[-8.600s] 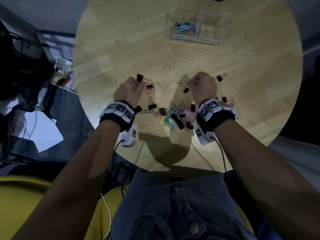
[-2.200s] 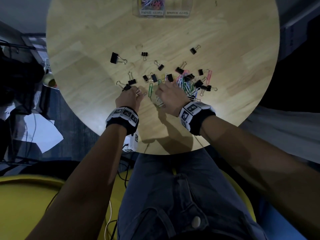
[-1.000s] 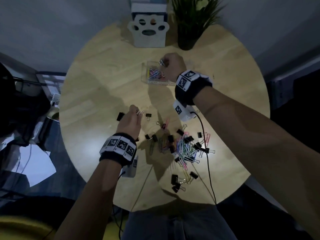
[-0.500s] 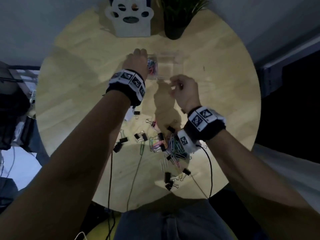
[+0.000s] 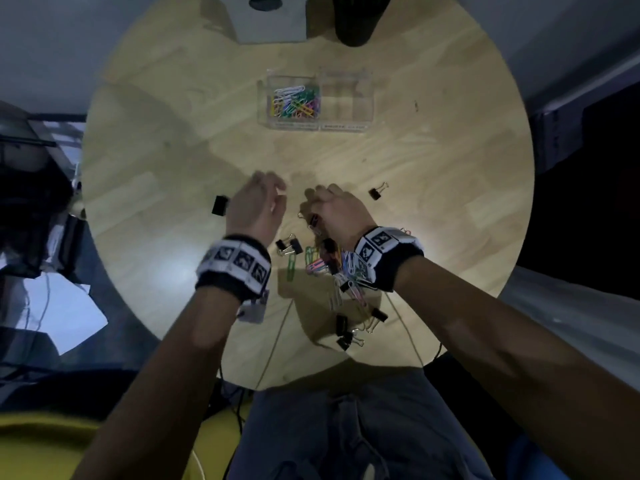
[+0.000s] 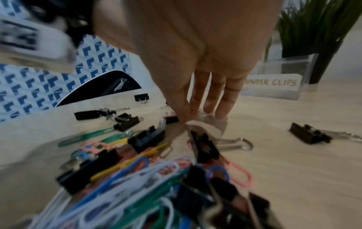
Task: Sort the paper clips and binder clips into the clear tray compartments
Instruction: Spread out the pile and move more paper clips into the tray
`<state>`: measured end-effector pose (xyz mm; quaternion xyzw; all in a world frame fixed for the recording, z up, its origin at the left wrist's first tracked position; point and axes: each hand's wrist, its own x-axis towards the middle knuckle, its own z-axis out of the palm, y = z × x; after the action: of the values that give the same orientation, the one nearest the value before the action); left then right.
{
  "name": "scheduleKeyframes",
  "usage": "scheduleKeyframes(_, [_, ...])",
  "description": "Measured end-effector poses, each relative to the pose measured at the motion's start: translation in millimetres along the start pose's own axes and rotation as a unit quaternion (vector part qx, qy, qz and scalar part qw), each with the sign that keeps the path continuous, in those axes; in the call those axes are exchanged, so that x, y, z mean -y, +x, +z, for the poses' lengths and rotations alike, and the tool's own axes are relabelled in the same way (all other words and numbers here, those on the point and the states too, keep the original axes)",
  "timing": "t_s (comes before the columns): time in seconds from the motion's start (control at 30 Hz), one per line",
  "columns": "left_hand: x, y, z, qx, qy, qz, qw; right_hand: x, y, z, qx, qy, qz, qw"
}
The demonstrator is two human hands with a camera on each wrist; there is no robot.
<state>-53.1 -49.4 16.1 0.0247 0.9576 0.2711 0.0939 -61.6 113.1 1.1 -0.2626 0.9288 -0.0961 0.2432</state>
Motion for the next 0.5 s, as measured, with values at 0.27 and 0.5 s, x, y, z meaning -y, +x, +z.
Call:
scheduleKeyframes(0.27, [18, -78, 54, 0.087, 0.028, -0.051, 0.994, -7, -16, 28, -0.053, 0.023, 0.037, 0.998])
scheduleKeyframes(0.5, [12, -83, 65, 0.057, -0.034, -0.111, 0.992, -24, -62, 24, -0.206, 0.300, 0.220, 0.905])
